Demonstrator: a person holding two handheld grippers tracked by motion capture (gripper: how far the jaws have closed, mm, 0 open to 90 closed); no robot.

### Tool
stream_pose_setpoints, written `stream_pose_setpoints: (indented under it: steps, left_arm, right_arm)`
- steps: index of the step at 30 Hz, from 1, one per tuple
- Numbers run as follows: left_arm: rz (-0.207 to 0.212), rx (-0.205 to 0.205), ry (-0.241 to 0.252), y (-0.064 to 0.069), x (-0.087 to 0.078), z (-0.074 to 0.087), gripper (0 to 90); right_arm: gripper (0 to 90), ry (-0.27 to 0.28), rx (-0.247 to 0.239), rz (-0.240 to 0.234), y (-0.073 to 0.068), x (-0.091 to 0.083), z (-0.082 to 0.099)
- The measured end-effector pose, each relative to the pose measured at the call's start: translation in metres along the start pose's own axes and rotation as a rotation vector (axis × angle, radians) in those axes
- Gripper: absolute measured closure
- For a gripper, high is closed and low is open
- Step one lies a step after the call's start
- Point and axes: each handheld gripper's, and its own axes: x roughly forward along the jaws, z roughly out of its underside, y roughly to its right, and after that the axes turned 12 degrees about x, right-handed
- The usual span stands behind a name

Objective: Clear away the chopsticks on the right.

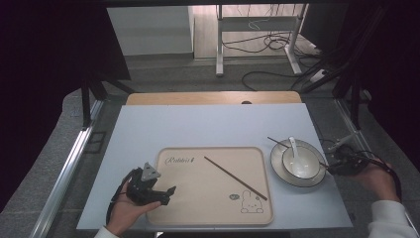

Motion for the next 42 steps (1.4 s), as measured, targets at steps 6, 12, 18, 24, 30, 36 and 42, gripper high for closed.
stream_pose_setpoints:
  steps: [6,12,18,24,30,36,42]
  left_arm:
    - [-0.002,0.0,0.001,-0.001,0.0,0.0,12.9]
    - [-0.003,-0.003,0.005,-0.001,-0.001,0.0,12.9]
    - [-0.003,-0.001,0.005,-0.001,-0.001,0.0,12.9]
    - [-0.004,0.0,0.004,-0.001,-0.001,0.0,12.9]
    - [-0.004,-0.001,0.006,-0.001,-0.001,0.0,12.9]
    - [-0.006,-0.002,0.009,-0.001,-0.002,0.0,12.9]
    - [-0.005,-0.002,0.013,0.0,-0.003,-0.001,12.9]
  right_arm:
    - [82.4,0.002,-0.007,-0.01,0.0,-0.001,0.001]
    - [82.8,0.027,0.028,-0.007,0.002,-0.009,0.002]
    - [82.9,0.132,0.096,-0.021,0.003,-0.034,0.002]
    - [82.9,0.245,0.119,-0.05,-0.012,-0.067,-0.005]
    - [82.9,0.302,0.063,-0.09,-0.041,-0.088,-0.018]
    - [82.8,0.307,-0.022,-0.136,-0.08,-0.095,-0.034]
    - [82.8,0.258,-0.091,-0.16,-0.115,-0.085,-0.046]
